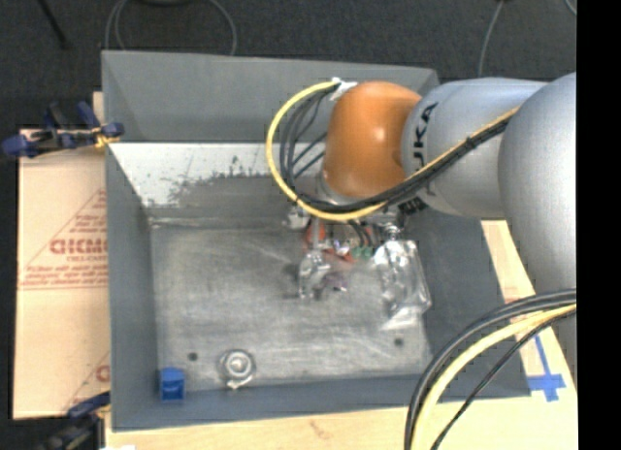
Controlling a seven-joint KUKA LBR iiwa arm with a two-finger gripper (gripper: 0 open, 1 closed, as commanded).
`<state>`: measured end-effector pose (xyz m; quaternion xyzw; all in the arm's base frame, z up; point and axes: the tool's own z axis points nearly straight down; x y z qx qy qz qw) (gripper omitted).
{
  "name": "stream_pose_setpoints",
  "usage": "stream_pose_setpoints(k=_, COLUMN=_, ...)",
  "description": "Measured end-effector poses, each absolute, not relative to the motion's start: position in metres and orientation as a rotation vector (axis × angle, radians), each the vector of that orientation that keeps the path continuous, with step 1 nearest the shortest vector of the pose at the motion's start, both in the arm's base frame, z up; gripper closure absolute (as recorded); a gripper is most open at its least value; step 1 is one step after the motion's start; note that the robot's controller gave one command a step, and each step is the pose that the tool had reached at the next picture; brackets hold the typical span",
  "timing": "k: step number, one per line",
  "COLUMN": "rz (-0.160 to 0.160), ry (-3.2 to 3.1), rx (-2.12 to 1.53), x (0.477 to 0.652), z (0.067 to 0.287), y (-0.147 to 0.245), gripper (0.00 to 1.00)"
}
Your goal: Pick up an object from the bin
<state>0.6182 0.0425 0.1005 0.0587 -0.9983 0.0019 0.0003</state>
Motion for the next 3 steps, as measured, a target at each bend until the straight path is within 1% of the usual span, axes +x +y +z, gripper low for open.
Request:
stream_pose_setpoints(k=1, rz=-0.008, ry=-3.156, rx=0.114, x=0.581, z=0.074, y=0.005, gripper=0.0)
stream_pose_setpoints(k=2, rz=-0.004, ry=-3.158, rx=0.112, x=0.583, z=0.077, y=0.005, gripper=1.0)
stream_pose_setpoints(k=3, rz=0.003, ry=-3.103, rx=0.562, x=0.588, z=0.236, y=0.024, gripper=1.0)
